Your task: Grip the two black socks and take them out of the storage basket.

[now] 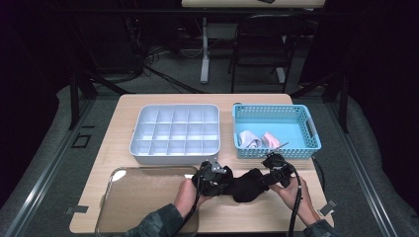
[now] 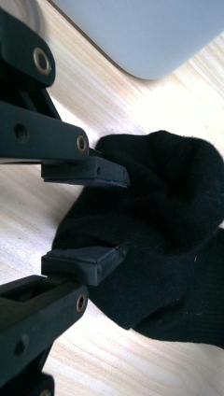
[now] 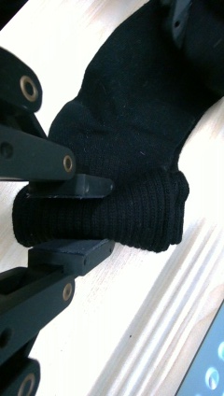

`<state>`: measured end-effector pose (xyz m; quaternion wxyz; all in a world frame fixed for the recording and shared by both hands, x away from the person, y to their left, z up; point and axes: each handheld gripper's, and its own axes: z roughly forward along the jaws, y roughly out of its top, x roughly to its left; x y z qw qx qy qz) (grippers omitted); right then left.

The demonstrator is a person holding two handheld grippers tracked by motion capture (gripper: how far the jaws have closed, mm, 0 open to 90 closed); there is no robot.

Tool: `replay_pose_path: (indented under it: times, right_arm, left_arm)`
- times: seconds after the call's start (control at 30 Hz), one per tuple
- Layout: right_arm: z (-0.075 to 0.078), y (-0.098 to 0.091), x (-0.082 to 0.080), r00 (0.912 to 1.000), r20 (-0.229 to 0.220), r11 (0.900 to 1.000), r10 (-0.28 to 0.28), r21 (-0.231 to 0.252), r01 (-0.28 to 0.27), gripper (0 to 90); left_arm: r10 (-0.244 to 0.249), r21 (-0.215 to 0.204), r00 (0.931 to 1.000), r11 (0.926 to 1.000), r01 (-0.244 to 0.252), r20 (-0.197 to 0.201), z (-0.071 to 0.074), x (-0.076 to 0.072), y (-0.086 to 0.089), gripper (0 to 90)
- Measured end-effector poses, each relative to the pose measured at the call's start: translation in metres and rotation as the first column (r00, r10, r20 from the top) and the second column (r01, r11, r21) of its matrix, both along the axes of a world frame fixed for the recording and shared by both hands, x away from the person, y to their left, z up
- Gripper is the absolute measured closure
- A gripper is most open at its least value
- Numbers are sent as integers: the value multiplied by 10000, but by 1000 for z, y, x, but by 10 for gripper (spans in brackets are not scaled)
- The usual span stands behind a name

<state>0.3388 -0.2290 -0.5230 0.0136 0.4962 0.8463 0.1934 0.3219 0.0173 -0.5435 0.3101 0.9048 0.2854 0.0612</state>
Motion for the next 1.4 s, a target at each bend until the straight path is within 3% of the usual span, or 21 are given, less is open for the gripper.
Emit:
replay_pose_path:
  times: [0.2, 0.23, 0.33, 0.63, 0.83, 0.97, 1.03, 1.07, 1.17, 1.37, 1.4]
  right_arm:
    - [1, -4, 0, 10000, -12, 9998, 55, -186, -55, 718]
    - [0, -4, 0, 10000, 52, 10000, -74, 54, 74, 718]
    - [2, -6, 1, 10000, -16, 9997, 62, -238, -62, 717]
    - [2, -14, 2, 9999, -58, 9992, 159, -377, -161, 716]
    - [1, -19, 4, 10000, -23, 9970, 90, -768, -91, 712]
    - [0, -20, 5, 9999, -83, 9964, 98, -846, -105, 701]
    - [-2, -20, 5, 9999, -105, 9979, 4, -651, -11, 684]
    - [-2, -21, 6, 9998, -195, 9963, 106, -849, -122, 668]
    - [-4, -23, 8, 9991, -429, 9971, 48, -760, -81, 560]
    - [-1, -30, 10, 9994, -132, 9990, -320, -309, 316, 523]
    - [-1, -30, 10, 9996, -128, 9988, -234, -424, 229, 524]
  left_arm:
    - [94, -229, 9994, 9997, -102, -345, 3, 2, 11, 574]
    - [109, -204, 9992, 9997, -116, -374, 3, 2, 12, 562]
    - [133, -272, 9987, 9995, -146, -483, 4, 1, 17, 524]
    - [256, -198, 9979, 9994, -268, -599, 7, -1, 30, 453]
    - [523, -187, 9982, 9984, -529, -307, 13, -2, 38, 413]
    - [634, -342, 9979, 9974, -639, -151, 19, -1, 41, 393]
    - [639, -434, 9979, 9970, -642, -78, 21, 0, 40, 391]
    - [626, -391, 9980, 9973, -628, -67, 22, 1, 38, 391]
    - [561, -136, 9984, 9983, -563, -101, 17, 5, 32, 399]
    - [479, 421, 9976, 9981, -458, -501, 5, 10, 23, 448]
    - [471, 475, 9975, 9979, -446, -522, 5, 10, 23, 461]
